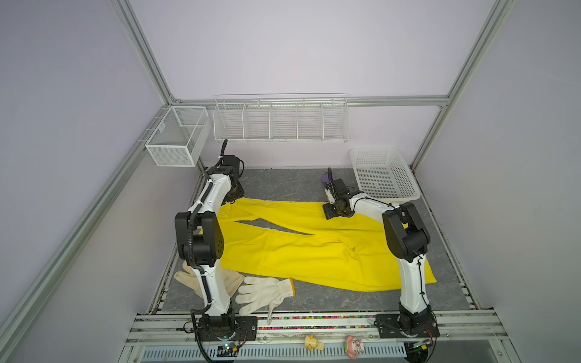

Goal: Fold and stack the trousers
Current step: Flatten out the trousers at the center of the table.

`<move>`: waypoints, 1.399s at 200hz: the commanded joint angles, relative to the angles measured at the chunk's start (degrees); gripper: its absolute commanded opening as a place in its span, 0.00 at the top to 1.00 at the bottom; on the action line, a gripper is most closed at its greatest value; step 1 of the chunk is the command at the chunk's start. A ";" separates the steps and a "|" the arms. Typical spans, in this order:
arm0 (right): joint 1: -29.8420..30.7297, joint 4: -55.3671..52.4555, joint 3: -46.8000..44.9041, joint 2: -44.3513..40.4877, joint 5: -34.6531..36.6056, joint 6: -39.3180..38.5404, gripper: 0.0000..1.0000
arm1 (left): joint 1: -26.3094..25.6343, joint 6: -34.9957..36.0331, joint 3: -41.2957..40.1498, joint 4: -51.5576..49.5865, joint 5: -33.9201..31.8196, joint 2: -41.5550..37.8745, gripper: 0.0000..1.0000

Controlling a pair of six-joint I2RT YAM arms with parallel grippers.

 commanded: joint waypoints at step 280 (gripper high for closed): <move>-2.25 -0.44 -6.76 -3.80 0.01 -0.55 0.28 | 7.55 -1.48 3.98 9.08 1.19 12.03 1.00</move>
